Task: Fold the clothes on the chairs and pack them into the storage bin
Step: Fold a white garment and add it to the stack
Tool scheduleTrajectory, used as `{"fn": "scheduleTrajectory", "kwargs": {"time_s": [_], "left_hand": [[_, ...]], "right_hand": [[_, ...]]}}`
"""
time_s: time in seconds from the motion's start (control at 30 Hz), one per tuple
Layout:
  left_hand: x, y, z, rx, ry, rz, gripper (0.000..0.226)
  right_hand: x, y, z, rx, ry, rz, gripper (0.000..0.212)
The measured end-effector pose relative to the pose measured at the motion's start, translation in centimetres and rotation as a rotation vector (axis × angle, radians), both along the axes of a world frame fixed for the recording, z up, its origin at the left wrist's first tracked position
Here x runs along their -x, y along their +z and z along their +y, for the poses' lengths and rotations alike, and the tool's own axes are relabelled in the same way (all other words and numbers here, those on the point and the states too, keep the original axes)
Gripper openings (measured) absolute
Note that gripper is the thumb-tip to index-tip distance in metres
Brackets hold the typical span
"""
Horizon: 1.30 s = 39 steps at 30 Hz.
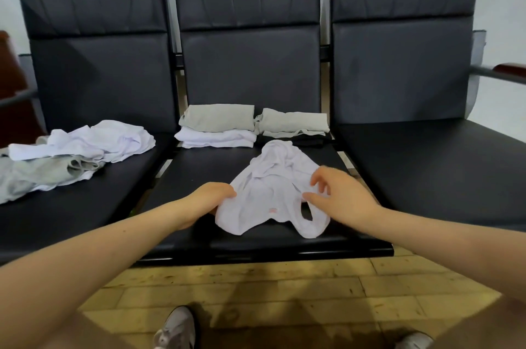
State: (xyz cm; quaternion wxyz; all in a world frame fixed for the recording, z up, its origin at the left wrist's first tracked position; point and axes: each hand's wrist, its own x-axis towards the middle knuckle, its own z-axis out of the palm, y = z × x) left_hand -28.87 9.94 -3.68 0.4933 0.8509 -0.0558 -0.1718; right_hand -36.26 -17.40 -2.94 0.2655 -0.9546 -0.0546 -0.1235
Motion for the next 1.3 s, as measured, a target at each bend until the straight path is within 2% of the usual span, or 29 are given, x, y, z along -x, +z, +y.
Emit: {"fn": "scheduleTrajectory", "kwargs": {"time_s": [0.07, 0.13, 0.17, 0.27, 0.37, 0.43, 0.47, 0.53, 0.6, 0.67, 0.77, 0.83, 0.9, 0.97, 1.03, 1.1, 1.17, 1.2, 1.3], "left_hand": [[0.2, -0.1, 0.1, 0.038, -0.005, -0.006, 0.028], [0.5, -0.1, -0.1, 0.072, 0.016, -0.018, 0.026], [0.4, -0.2, -0.1, 0.086, 0.032, -0.023, 0.026], [0.2, -0.4, -0.3, 0.08, 0.069, -0.019, 0.028], [0.1, -0.1, -0.8, 0.04, 0.082, 0.007, 0.027], [0.1, 0.3, -1.3, 0.021, 0.083, 0.025, 0.018], [0.1, 0.8, -1.5, 0.051, 0.084, 0.034, 0.015], [-0.1, 2.4, -1.6, 0.254, 0.096, 0.041, 0.021], [-0.6, 4.9, -1.7, 0.534, 0.139, -0.002, 0.029], [-0.7, 7.6, -1.6, 0.8, 0.188, -0.045, 0.028], [-1.0, 9.7, -1.1, 1.001, 0.246, -0.043, 0.037], [-1.6, 9.7, -0.6, 1.002, 0.284, -0.032, 0.03], [-2.1, 9.4, -0.3, 0.95, 0.336, -0.011, 0.016], [-2.6, 9.0, -0.3, 0.904, 0.328, -0.019, 0.016], [-2.8, 8.8, -0.2, 0.854, 0.346, -0.049, 0.027], [-2.9, 8.9, 0.0, 0.819, 0.36, -0.087, 0.025], [-3.1, 9.1, 0.1, 0.784, 0.38, -0.116, 0.029], [-3.2, 9.2, 0.1, 0.768, 0.396, -0.133, 0.029], [-3.2, 9.5, -0.3, 0.713, 0.449, -0.146, 0.012]], "right_hand": [[-0.5, 0.2, -0.7, 0.084, -0.144, 0.245, 0.04], [-0.8, -0.4, -1.5, 0.086, -0.122, 0.439, 0.053], [-0.9, -0.6, -1.6, 0.015, -0.099, 0.473, 0.054], [-1.1, -0.9, -1.0, -0.264, -0.089, 0.468, 0.05], [-1.4, -1.0, -0.2, -0.275, -0.119, 0.438, 0.056], [-1.6, -0.7, 0.1, -0.267, -0.116, 0.452, 0.044], [-1.8, -0.1, 0.4, -0.333, -0.111, 0.457, 0.033], [-2.4, 1.7, 0.7, -0.611, -0.103, 0.421, 0.014], [-3.3, 4.4, 0.2, -0.991, -0.09, 0.287, 0.017], [-3.8, 7.1, -0.8, -1.299, -0.075, 0.154, 0.018], [-3.8, 8.6, -2.8, -1.505, -0.058, 0.195, 0.022], [-3.6, 8.1, -3.5, -1.51, -0.064, 0.347, 0.027], [-3.7, 7.3, -3.8, -1.466, -0.127, 0.471, 0.02], [-3.9, 6.7, -3.9, -1.417, -0.219, 0.485, 0.01], [-4.0, 6.3, -4.2, -1.331, -0.296, 0.459, 0.016], [-3.9, 6.0, -4.5, -1.1, -0.315, 0.466, 0.019], [-3.4, 6.1, -4.9, -0.819, -0.294, 0.524, 0.028], [-3.2, 6.2, -5.0, -0.762, -0.269, 0.587, 0.032], [-2.5, 6.8, -4.9, -0.813, -0.108, 0.769, 0.038]]}}
